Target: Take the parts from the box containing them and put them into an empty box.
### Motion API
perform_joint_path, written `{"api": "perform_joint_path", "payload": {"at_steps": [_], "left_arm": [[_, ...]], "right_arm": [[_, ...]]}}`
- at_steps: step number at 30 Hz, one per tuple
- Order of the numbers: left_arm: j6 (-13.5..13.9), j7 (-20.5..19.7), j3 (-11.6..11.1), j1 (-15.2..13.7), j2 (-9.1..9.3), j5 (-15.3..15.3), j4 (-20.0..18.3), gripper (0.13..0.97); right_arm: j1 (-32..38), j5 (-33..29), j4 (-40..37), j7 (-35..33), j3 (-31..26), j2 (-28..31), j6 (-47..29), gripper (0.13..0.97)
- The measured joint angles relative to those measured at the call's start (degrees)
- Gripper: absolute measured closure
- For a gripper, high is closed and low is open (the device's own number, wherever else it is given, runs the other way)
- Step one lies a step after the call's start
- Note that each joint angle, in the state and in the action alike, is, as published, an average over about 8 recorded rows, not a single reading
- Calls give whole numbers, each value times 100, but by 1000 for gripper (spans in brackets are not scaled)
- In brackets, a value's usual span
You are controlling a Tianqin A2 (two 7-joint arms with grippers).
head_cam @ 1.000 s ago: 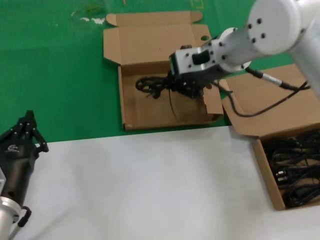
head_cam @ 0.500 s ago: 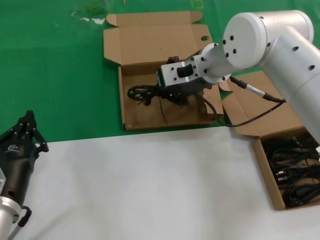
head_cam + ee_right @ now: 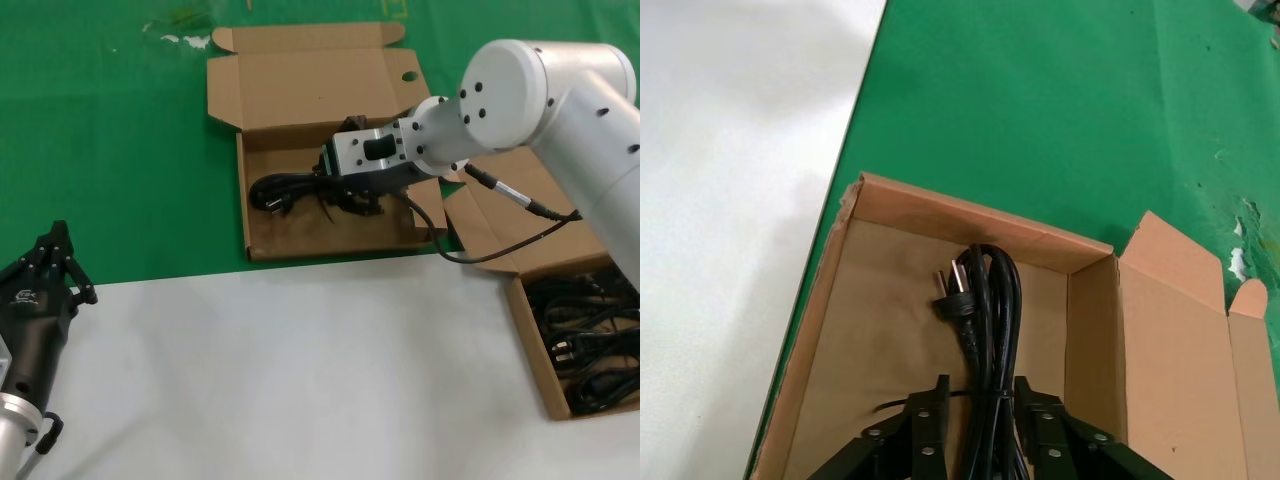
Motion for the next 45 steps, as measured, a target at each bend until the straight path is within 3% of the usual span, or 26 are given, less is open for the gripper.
{"api": "perform_joint_path", "payload": {"at_steps": [7,16,21,28,32,37,45], "left_arm": [[0,0,0,0,0,0,0,957],[0,0,0,0,0,0,0,957],[0,0,0,0,0,0,0,957],[0,0,0,0,0,0,0,941],[0,0,0,0,0,0,0,931],[0,0,0,0,0,-1,0,873],[0,0,0,0,0,0,0,758]], "right_arm": [[-259,124,683,305,190,289,-62,757],[-1303,301,2812,1507,813,1053,-137,590],[-1877,323,3567,1899,1076,1322,-11,564],[-2120,458,3709,1906,1203,1337,179,383],[-2315,639,3748,1835,1319,1302,399,327],[-2617,915,3810,1728,1498,1249,739,232],[-3124,1377,3915,1549,1797,1161,1307,159]]}}
